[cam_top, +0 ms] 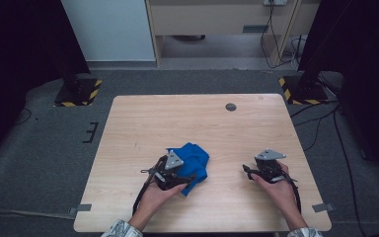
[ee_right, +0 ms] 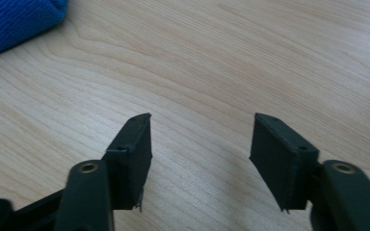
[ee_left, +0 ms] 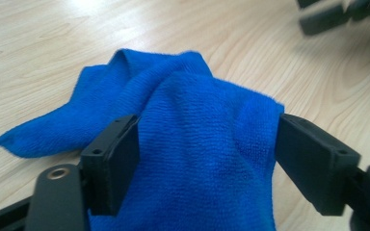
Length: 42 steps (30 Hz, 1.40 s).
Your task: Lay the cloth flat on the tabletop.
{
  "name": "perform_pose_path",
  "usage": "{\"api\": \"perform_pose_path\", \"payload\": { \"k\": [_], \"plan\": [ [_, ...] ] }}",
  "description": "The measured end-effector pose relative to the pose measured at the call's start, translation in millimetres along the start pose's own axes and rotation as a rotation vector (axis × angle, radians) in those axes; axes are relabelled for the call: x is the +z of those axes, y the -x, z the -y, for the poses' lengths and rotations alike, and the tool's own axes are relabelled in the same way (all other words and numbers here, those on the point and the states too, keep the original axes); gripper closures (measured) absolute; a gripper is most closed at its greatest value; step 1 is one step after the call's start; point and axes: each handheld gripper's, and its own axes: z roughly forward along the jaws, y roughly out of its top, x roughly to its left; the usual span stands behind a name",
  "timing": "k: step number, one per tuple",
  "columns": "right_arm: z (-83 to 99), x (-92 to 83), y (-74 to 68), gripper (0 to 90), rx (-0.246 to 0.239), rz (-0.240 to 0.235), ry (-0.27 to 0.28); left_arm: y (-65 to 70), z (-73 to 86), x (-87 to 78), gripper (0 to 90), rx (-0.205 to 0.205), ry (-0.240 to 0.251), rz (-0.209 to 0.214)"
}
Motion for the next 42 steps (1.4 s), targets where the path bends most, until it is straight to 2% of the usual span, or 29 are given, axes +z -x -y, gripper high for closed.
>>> {"api": "perform_pose_path", "payload": {
  "k": [1,3,5,7,9,10,13,15,16,17,20,22,25,28,30,32,36,39,42],
  "plan": [
    [-0.1,0.0,-0.5,43.0,-0.003,-0.002,0.004,0.5,-0.1,2.8,30.6,0.008,-0.005,0.005],
    [-0.7,-0.5,-2.1,46.7,-0.013,-0.013,0.006,-0.8,-0.6,6.7,46.8,0.025,-0.02,-0.015],
    [-1.4,-0.9,-3.6,47.9,-0.021,-0.024,0.014,-4.0,-0.4,9.3,62.7,0.023,-0.033,-0.03],
    [-2.0,-1.0,-4.6,49.0,-0.026,-0.031,0.018,-6.1,-1.4,6.9,76.7,0.032,-0.014,-0.028],
    [-2.1,-0.5,-4.9,48.7,-0.028,-0.032,0.018,-7.6,-3.2,3.1,84.4,0.031,0.007,-0.016],
    [-1.9,0.0,-4.2,47.6,-0.032,-0.032,0.012,-8.3,-4.2,1.2,85.6,0.024,0.013,-0.011],
    [-0.8,0.7,-2.4,46.8,-0.035,-0.02,0.004,-13.9,-9.7,-17.1,85.4,-0.015,0.08,-0.01],
    [-1.5,-1.4,-1.5,46.6,-0.016,-0.02,0.01,-22.7,-10.3,-30.0,84.5,-0.069,0.133,-0.005],
    [-2.1,-2.9,-0.8,47.4,-0.007,-0.027,0.011,-28.6,-9.6,-33.4,84.1,-0.089,0.139,-0.012],
    [-2.7,-3.6,-0.7,48.4,0.001,-0.025,0.015,-35.2,-7.7,-34.6,83.7,-0.103,0.135,-0.03],
    [-3.7,-3.5,-1.8,51.7,-0.016,-0.031,0.011,-56.3,2.4,-28.6,84.9,-0.149,0.092,-0.079],
    [-5.6,-3.8,-5.3,54.6,-0.032,-0.04,0.019,-68.6,9.8,-19.7,85.4,-0.143,0.031,-0.111],
    [-8.8,-3.7,-12.4,59.8,-0.044,-0.072,0.032,-76.1,17.3,-5.7,85.4,-0.124,-0.052,-0.126],
    [-9.8,0.3,-21.2,60.8,-0.066,-0.1,0.02,-73.2,23.0,9.5,85.0,-0.105,-0.105,-0.101],
    [-9.5,2.2,-26.1,59.1,-0.08,-0.11,0.013,-67.7,21.6,14.1,84.6,-0.094,-0.1,-0.085],
    [-9.7,2.2,-30.2,58.9,-0.09,-0.116,0.015,-61.3,18.5,17.7,84.8,-0.095,-0.099,-0.048],
    [-11.7,1.4,-36.2,56.4,-0.103,-0.142,0.025,-36.6,10.6,31.0,84.0,-0.073,-0.097,0.007],
    [-13.2,-0.1,-38.6,55.6,-0.102,-0.16,0.046,-22.1,4.4,40.6,82.9,-0.037,-0.092,0.021],
    [-15.5,-2.7,-40.7,57.6,-0.095,-0.176,0.068,-21.1,1.3,48.5,81.7,-0.031,-0.075,0.031]
  ]
}}
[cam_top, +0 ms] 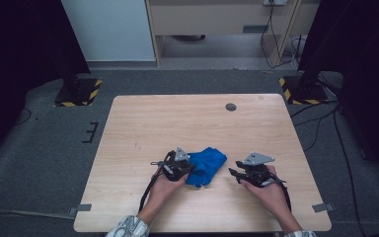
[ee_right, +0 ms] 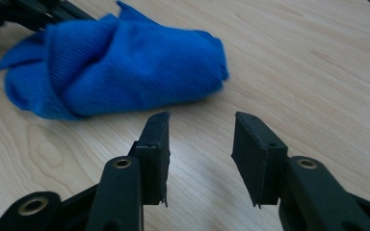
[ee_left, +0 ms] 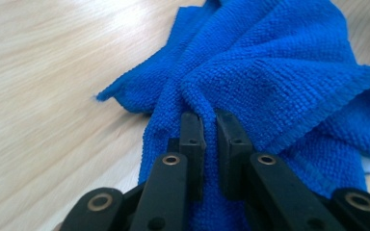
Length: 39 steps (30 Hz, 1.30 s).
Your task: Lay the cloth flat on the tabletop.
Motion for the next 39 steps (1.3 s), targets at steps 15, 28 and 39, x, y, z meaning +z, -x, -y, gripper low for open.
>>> {"api": "perform_pose_path", "payload": {
  "k": [15,28,39],
  "plan": [
    [-15.6,2.1,-40.3,60.8,-0.053,-0.146,0.069,-3.6,-3.1,-21.7,58.8,-0.026,0.096,0.007],
    [-16.7,18.0,-52.9,67.7,-0.07,-0.189,0.039,-2.3,-5.1,-23.2,82.4,-0.003,0.077,0.048],
    [-26.2,6.1,-39.1,89.1,-0.027,-0.201,0.096,-2.1,-2.6,-17.3,79.1,0.002,0.058,0.046]
  ]
}}
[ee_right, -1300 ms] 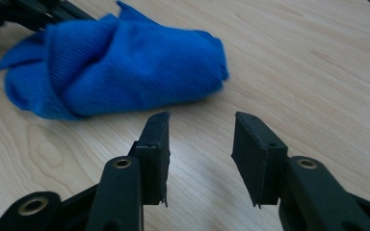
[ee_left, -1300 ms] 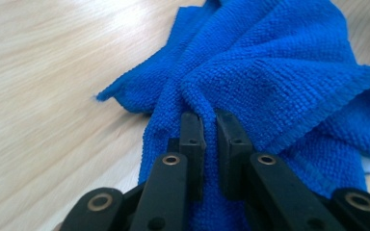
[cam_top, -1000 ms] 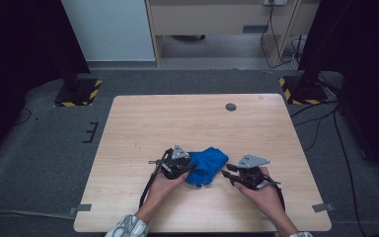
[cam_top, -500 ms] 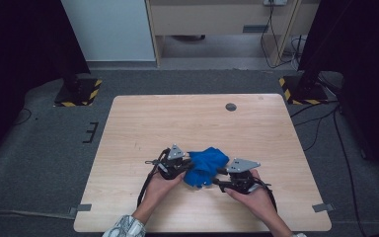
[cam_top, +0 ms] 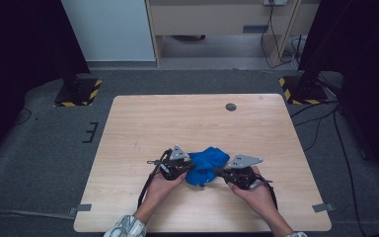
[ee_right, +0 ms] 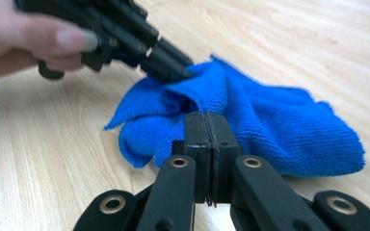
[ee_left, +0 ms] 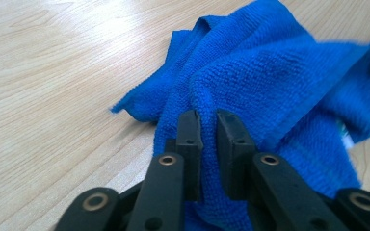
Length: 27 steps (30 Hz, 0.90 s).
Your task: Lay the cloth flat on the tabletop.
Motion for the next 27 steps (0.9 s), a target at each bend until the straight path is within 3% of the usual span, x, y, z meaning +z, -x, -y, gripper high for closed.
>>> {"api": "perform_pose_path", "payload": {
  "k": [2,5,6,10,12,15,20,22,26,27],
  "plan": [
    [-4.7,-2.4,3.5,89.2,0.001,0.006,-0.001,0.4,-1.1,-2.3,73.9,-0.007,0.022,-0.013],
    [-9.5,-1.7,6.5,89.2,0.011,0.01,0.005,-1.2,-3.4,-8.0,56.7,-0.027,0.062,-0.046],
    [-14.6,2.9,9.9,89.2,0.013,0.015,-0.007,-3.7,-4.6,-15.4,55.6,-0.036,0.1,-0.059],
    [-21.2,15.5,22.2,89.1,0.058,0.022,-0.008,-9.9,-3.0,-36.2,47.3,-0.077,0.168,-0.065],
    [-23.6,25.5,30.7,89.1,0.068,0.032,-0.022,-9.4,-2.5,-45.5,45.7,-0.043,0.185,-0.087],
    [-23.9,35.7,41.1,89.0,0.096,0.052,-0.032,-7.0,-1.8,-49.9,39.8,-0.023,0.181,-0.071],
    [-24.0,35.7,46.7,88.9,0.119,0.066,-0.029,4.9,3.6,-36.9,34.0,0.022,0.113,-0.022],
    [-22.5,35.4,48.2,88.8,0.127,0.069,-0.028,8.8,5.8,-34.3,36.9,0.037,0.085,0.001],
    [-19.3,38.1,49.8,88.7,0.134,0.064,-0.04,13.5,12.8,-36.5,31.7,0.032,0.088,0.012],
    [-18.2,40.7,50.1,88.6,0.132,0.066,-0.047,14.6,15.0,-36.6,28.2,0.051,0.089,0.008]
  ]
}}
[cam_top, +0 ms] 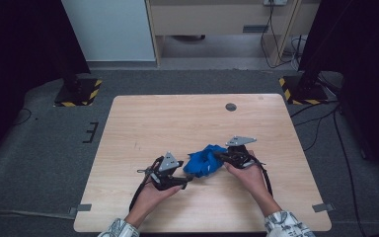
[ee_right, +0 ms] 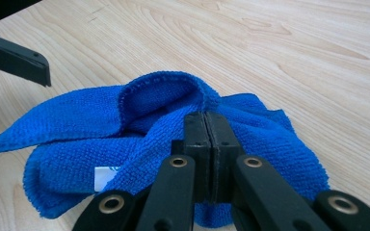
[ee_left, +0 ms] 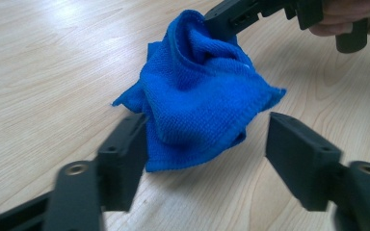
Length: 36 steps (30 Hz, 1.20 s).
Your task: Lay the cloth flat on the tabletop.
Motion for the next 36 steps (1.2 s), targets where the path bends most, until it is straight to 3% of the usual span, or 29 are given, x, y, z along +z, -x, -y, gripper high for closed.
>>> {"api": "perform_pose_path", "payload": {
  "k": [2,5,8,10,13,16,17,18,21,23,30,36],
  "plan": [
    [1.3,1.7,-0.3,88.6,0.011,-0.001,-0.007,-0.4,-1.4,3.9,23.9,-0.003,0.011,-0.012],
    [1.0,1.7,-1.2,88.3,-0.004,0.003,-0.005,0.0,-4.5,13.4,21.6,0.023,0.012,-0.041],
    [1.8,1.3,-3.3,88.1,-0.004,0.003,-0.009,3.4,-7.3,23.1,33.2,0.07,0.003,-0.041],
    [2.0,1.1,-4.4,88.2,-0.012,0.005,-0.011,6.1,-8.6,25.6,49.5,0.1,-0.003,-0.044],
    [2.5,0.3,-4.3,88.2,-0.016,0.005,-0.014,5.0,-11.1,22.7,71.1,0.07,0.003,-0.046],
    [4.2,-0.2,-5.4,88.0,-0.019,0.014,-0.02,-1.9,-13.9,12.1,82.6,0.016,0.057,-0.038],
    [4.8,0.1,-5.8,88.0,-0.028,0.016,-0.023,-1.9,-13.9,12.1,82.7,0.016,0.057,-0.038],
    [5.2,0.3,-5.9,88.1,-0.037,0.02,-0.024,-7.7,-16.4,3.7,82.8,-0.028,0.101,-0.021],
    [5.7,-0.6,-4.8,87.9,-0.033,0.023,-0.022,-16.2,-16.9,-6.1,85.4,-0.045,0.114,-0.071],
    [6.2,-1.1,-4.5,86.5,-0.024,0.024,-0.024,-24.5,-14.5,-8.4,85.7,-0.089,0.114,-0.087],
    [5.6,-3.1,-13.8,65.1,-0.03,0.032,-0.014,-37.5,-8.7,-9.5,84.1,-0.128,0.085,-0.15],
    [7.8,-15.2,-22.6,48.5,-0.032,0.062,0.003,-46.0,-3.9,-11.3,83.4,-0.158,0.049,-0.196]
  ]
}}
